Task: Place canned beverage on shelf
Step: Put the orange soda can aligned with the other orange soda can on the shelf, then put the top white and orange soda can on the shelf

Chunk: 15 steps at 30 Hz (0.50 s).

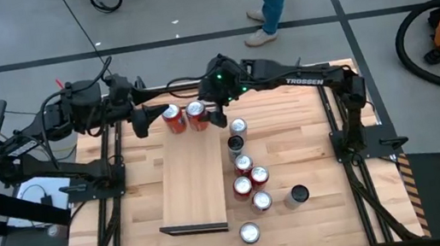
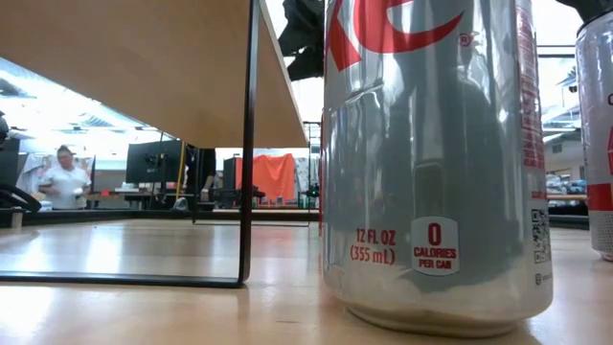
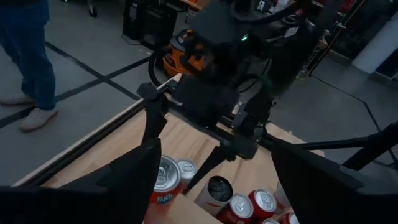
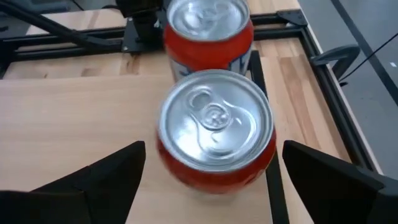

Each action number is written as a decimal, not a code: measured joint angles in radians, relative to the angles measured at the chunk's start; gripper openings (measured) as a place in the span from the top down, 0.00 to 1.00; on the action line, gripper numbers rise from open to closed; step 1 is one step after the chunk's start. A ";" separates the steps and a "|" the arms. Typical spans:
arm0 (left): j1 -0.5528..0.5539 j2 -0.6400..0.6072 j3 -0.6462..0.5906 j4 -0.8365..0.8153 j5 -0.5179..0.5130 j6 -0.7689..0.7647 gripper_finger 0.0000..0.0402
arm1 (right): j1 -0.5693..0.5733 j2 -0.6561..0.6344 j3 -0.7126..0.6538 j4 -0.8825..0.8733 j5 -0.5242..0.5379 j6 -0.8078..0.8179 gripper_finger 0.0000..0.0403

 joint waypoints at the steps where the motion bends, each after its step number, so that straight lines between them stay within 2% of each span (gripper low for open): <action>1: 0.000 0.002 0.000 0.000 0.000 -0.009 0.21 | -0.001 -0.011 0.000 -0.008 0.000 -0.001 0.03; 8: -0.009 0.038 -0.001 0.019 -0.008 0.018 0.21 | -0.002 -0.116 0.002 -0.108 0.070 -0.003 0.03; 15: -0.002 0.096 -0.002 0.082 -0.024 0.090 0.21 | -0.008 -0.177 0.002 -0.332 0.114 0.020 0.05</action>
